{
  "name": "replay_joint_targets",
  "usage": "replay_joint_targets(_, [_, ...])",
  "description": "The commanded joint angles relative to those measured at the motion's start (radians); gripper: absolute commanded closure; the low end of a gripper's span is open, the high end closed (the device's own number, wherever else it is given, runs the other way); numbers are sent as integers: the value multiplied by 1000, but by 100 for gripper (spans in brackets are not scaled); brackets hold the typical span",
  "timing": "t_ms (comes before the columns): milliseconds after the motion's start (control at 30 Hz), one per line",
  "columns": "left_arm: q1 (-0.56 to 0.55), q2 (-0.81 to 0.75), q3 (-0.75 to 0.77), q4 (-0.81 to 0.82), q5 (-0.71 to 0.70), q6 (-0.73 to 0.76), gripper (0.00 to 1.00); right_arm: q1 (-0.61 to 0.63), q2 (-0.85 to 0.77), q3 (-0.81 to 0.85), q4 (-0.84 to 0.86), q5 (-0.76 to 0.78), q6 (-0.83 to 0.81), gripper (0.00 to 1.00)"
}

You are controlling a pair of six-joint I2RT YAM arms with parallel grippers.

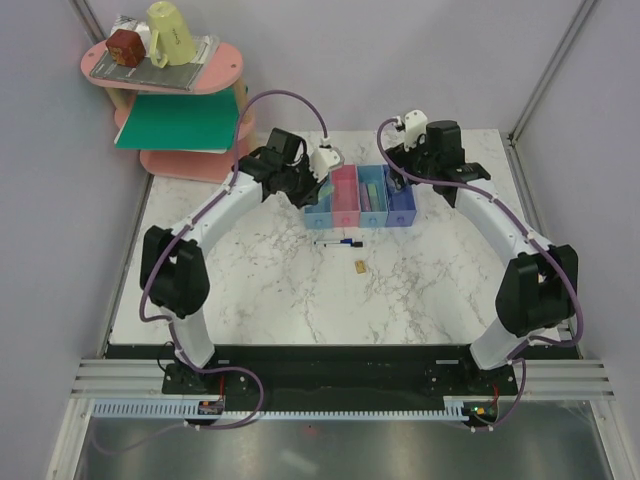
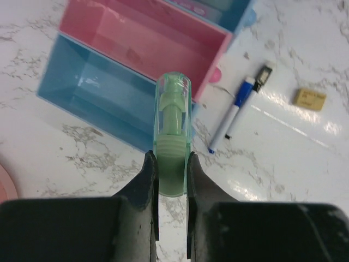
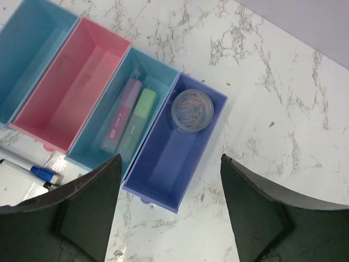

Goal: Sort the stationery into containers
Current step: Place the pen in the storage box.

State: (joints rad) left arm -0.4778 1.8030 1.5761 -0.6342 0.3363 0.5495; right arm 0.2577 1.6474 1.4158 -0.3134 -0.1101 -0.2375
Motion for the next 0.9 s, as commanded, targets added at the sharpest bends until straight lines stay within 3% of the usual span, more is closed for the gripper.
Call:
replay_joint_targets(0, [8, 152, 180, 5, -54, -249, 98, -9, -61, -37, 17, -2, 17, 20])
replay_joint_targets(267, [8, 354, 393, 7, -216, -303, 98, -9, -118, -115, -134, -235, -88, 22])
replay_joint_targets(667, [13, 423, 389, 18, -332, -313, 98, 72, -189, -242, -182, -330, -95, 22])
replay_joint_targets(867, [11, 417, 383, 18, -324, -301, 73, 192, -152, -302, -174, -301, -108, 22])
